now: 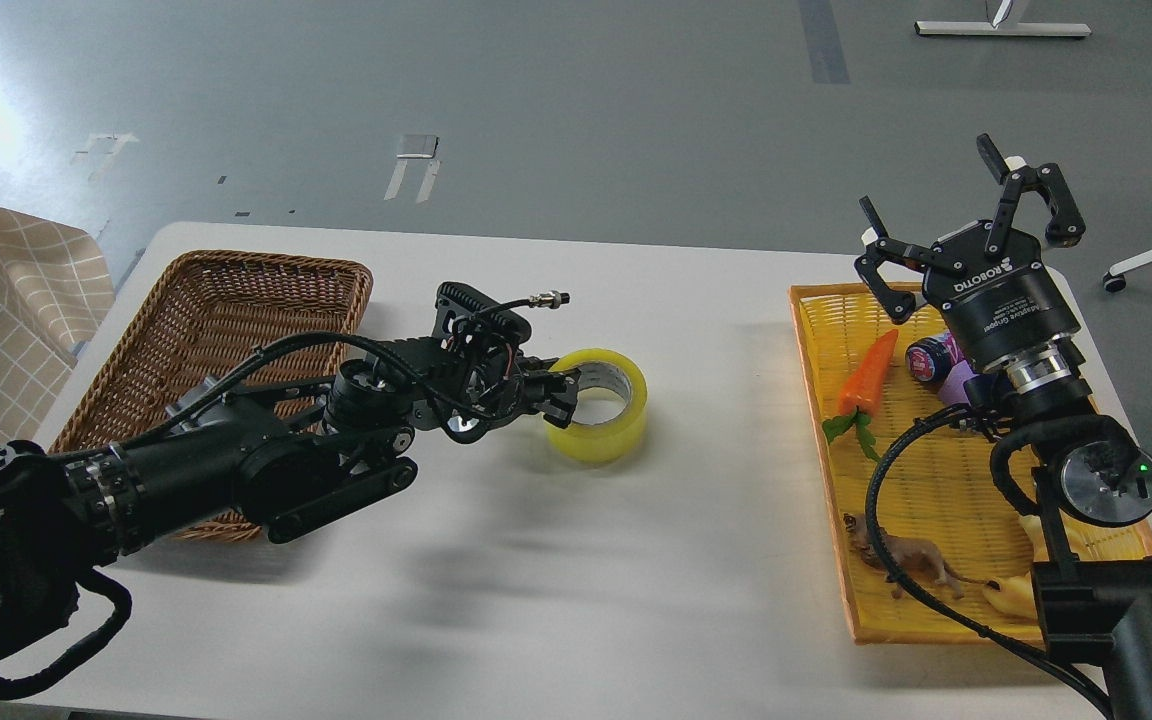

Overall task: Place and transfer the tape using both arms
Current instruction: 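Grasp the tape roll with the left gripper and lift it, then lower the tape roll into the wicker basket with the left gripper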

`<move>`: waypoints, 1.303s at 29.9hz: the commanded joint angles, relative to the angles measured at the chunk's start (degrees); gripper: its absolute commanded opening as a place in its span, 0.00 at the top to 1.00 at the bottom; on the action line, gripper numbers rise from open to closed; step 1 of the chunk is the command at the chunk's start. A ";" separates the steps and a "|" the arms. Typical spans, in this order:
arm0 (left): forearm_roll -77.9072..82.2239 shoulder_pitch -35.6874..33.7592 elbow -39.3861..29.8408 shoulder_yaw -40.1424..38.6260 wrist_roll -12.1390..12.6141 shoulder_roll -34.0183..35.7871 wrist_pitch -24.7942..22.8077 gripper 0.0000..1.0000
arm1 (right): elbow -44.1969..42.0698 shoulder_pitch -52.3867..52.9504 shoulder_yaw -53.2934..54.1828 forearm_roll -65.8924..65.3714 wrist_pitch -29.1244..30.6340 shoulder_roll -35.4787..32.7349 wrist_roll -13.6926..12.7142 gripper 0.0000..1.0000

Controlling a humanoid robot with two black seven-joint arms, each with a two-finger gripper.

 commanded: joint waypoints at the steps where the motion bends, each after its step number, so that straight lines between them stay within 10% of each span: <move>1: -0.22 -1.92 -1.28 -0.11 -0.28 1.44 0.03 1.00 | 0.09 0.05 0.00 0.00 0.00 0.00 0.00 0.00; 39: -2.33 -11.07 -7.44 -0.37 -10.56 33.08 -2.70 1.00 | 0.09 -0.03 0.17 0.09 0.00 0.00 0.00 0.00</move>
